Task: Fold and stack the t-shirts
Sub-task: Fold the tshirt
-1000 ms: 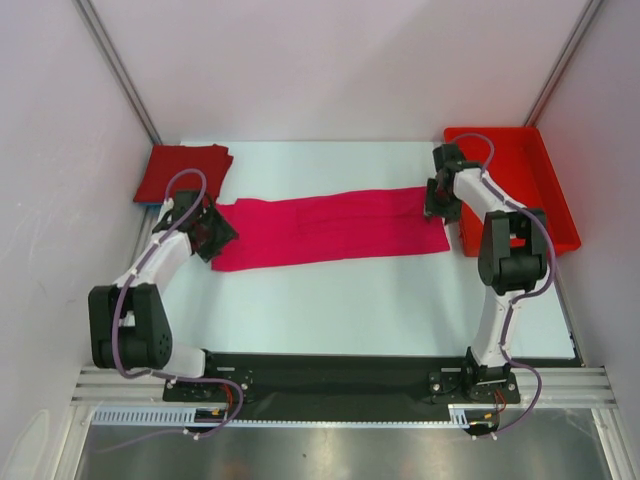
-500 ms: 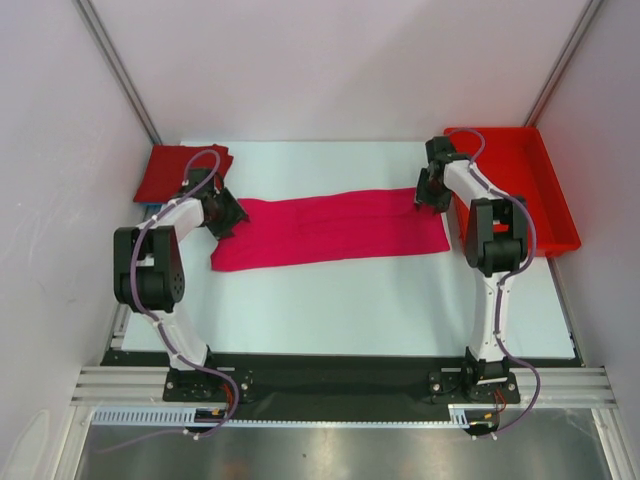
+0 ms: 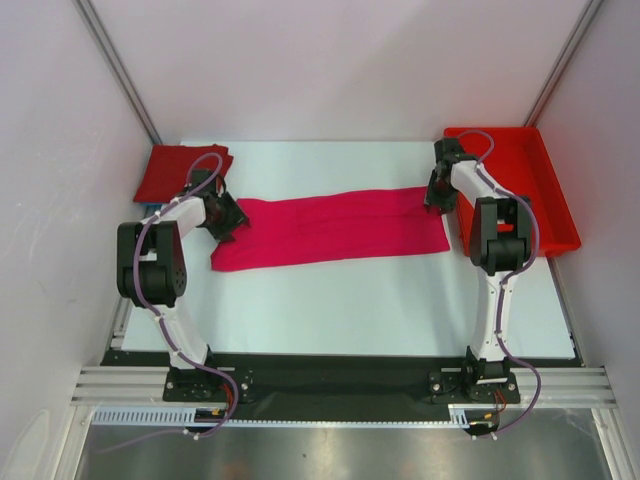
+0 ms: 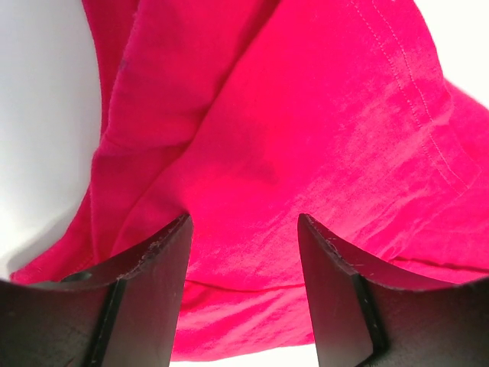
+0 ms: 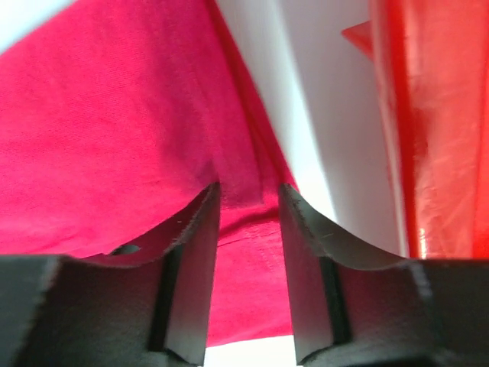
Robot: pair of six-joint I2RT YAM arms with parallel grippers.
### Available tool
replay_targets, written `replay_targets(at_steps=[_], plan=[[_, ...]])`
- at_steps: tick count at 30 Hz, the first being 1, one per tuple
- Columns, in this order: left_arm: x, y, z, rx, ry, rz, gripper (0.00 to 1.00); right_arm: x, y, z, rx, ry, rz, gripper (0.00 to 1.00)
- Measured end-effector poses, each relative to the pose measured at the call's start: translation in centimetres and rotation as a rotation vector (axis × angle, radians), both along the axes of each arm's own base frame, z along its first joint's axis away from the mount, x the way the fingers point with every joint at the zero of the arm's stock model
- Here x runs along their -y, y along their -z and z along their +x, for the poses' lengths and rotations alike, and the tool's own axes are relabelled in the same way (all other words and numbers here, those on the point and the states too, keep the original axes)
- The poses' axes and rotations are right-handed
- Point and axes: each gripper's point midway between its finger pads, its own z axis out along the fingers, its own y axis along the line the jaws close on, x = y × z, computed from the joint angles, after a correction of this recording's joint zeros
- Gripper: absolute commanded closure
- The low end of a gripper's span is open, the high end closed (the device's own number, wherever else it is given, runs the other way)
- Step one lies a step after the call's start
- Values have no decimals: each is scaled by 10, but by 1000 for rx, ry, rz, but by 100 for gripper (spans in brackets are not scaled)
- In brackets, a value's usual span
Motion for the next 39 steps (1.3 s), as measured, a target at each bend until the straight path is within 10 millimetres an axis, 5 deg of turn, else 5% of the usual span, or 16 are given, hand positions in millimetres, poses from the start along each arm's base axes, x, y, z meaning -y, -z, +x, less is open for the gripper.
replay_targets(at_steps=[14,23,25,26,31,39], plan=[[-3,5,-4,-14,0,19,37,4,4,0,-5,-29,-45,99],[-4,5,-5,-14,12,34,37,16,3,0,-10,-48,-124,100],[-5,6,-5,-14,18,40,37,18,2,0,-10,-53,-131,87],[-5,5,-5,-13,19,42,37,18,2,0,-10,-55,-133,68],[-9,-3,-14,-13,26,73,32,21,1,-1,-16,-73,-155,42],[-23,-78,-50,127,-40,142,18,-13,-17,8,19,-177,-178,23]])
